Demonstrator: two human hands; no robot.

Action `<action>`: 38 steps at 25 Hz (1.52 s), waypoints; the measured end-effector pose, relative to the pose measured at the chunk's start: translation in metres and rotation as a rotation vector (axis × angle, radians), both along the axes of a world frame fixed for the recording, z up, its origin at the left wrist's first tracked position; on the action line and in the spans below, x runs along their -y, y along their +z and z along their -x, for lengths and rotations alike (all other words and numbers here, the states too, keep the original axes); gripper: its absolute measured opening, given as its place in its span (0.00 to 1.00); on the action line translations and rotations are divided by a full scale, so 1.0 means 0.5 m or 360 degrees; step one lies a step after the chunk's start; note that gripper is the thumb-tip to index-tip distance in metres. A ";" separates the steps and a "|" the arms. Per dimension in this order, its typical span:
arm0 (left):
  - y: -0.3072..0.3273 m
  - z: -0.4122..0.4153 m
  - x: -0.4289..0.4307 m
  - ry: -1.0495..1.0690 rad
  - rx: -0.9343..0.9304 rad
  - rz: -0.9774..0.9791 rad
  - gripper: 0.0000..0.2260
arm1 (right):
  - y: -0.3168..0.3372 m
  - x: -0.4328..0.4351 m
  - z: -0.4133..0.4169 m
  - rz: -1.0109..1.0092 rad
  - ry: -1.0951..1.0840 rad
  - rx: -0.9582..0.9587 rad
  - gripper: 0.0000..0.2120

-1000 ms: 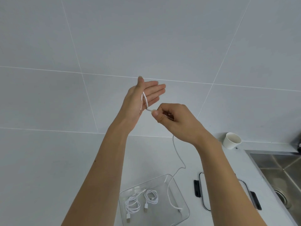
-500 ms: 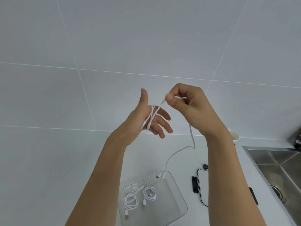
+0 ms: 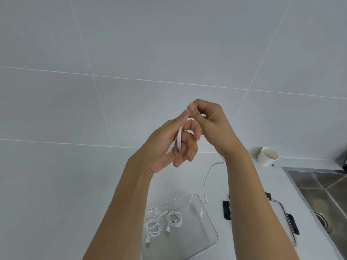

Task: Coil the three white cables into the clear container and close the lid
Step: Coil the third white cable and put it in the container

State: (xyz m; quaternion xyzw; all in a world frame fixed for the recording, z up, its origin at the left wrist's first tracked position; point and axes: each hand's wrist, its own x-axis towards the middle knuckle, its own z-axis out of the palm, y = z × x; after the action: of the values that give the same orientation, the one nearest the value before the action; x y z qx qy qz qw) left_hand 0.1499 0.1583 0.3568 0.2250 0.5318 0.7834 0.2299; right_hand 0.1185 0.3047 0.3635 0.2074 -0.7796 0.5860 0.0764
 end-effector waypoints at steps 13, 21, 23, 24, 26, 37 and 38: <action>0.023 0.016 -0.004 0.0571 -0.0161 -0.0407 0.22 | -0.046 0.006 -0.040 -0.0241 0.0025 0.0195 0.18; 0.032 0.043 -0.034 0.0899 -0.0402 0.0109 0.12 | 0.007 -0.030 -0.067 -0.0396 0.0029 0.0177 0.15; 0.033 0.042 -0.048 0.0879 -0.0458 0.0334 0.14 | 0.016 -0.036 -0.069 -0.0453 0.0025 0.0131 0.15; 0.036 0.040 -0.052 0.0868 -0.0457 0.0460 0.19 | 0.022 -0.040 -0.069 -0.0447 0.0027 0.0109 0.15; 0.034 0.043 -0.053 0.0880 -0.0481 0.0776 0.29 | 0.034 -0.047 -0.073 -0.0315 0.0021 0.0097 0.14; 0.033 0.017 -0.046 0.0009 -0.0265 0.0697 0.30 | 0.041 -0.042 -0.021 0.0257 -0.0939 -0.0050 0.09; 0.033 0.016 -0.041 -0.0015 -0.0258 0.0587 0.27 | 0.035 -0.041 -0.015 0.0256 -0.0966 -0.0036 0.10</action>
State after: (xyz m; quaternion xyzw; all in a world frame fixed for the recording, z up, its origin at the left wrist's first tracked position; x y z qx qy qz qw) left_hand 0.1418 0.1789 0.3735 0.2440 0.6819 0.6510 0.2272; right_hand 0.1259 0.3254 0.3808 -0.0351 -0.7562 0.5938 0.2727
